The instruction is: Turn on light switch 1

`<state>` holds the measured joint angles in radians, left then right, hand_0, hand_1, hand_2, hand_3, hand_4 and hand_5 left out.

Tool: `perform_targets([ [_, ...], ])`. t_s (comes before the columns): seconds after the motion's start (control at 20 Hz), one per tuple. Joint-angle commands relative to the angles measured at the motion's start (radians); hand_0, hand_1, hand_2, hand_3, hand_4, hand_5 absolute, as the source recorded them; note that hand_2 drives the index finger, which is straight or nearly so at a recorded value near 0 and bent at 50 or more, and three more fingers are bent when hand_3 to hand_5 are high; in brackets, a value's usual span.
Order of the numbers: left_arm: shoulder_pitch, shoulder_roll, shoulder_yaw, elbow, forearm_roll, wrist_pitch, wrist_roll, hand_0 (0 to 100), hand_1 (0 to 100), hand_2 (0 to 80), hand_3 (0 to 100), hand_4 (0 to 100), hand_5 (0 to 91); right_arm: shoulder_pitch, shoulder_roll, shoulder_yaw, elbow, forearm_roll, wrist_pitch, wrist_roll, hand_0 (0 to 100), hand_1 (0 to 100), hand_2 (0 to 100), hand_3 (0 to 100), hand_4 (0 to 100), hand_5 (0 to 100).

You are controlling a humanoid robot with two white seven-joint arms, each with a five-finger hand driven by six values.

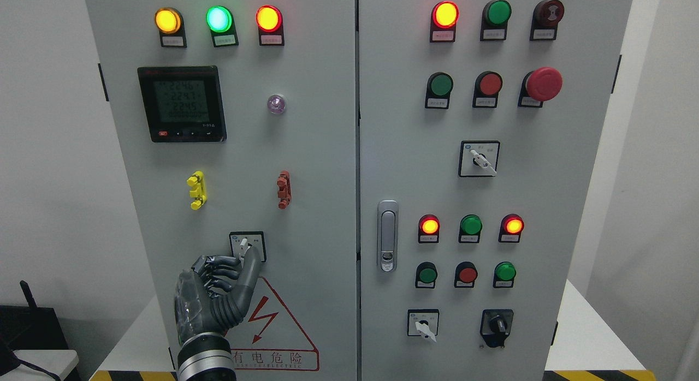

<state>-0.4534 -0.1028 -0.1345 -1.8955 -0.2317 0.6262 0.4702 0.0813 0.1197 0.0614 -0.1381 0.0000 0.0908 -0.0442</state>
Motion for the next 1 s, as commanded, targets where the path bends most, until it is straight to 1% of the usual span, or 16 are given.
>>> perform_targets([
  [0.0,-0.01,-0.002,-0.002,0.012,0.002,0.006,0.001,14,48,54.9,74,81,80.0,0.0,0.0,0.0,0.0,-0.017,0.0,0.0,12,39,0,0,0,0],
  [0.45,-0.014,-0.003,-0.002,0.013,0.002,0.029,0.001,17,45,55.3,74,82,80.6,0.0,0.0,0.0,0.0,-0.017,0.0,0.0,12,39,0,0,0,0],
  [0.95,-0.03,-0.003,-0.002,0.021,0.002,0.03,0.001,19,44,55.5,75,82,80.7,0.0,0.0,0.0,0.0,-0.018,0.0,0.0,12,39,0,0,0,0],
])
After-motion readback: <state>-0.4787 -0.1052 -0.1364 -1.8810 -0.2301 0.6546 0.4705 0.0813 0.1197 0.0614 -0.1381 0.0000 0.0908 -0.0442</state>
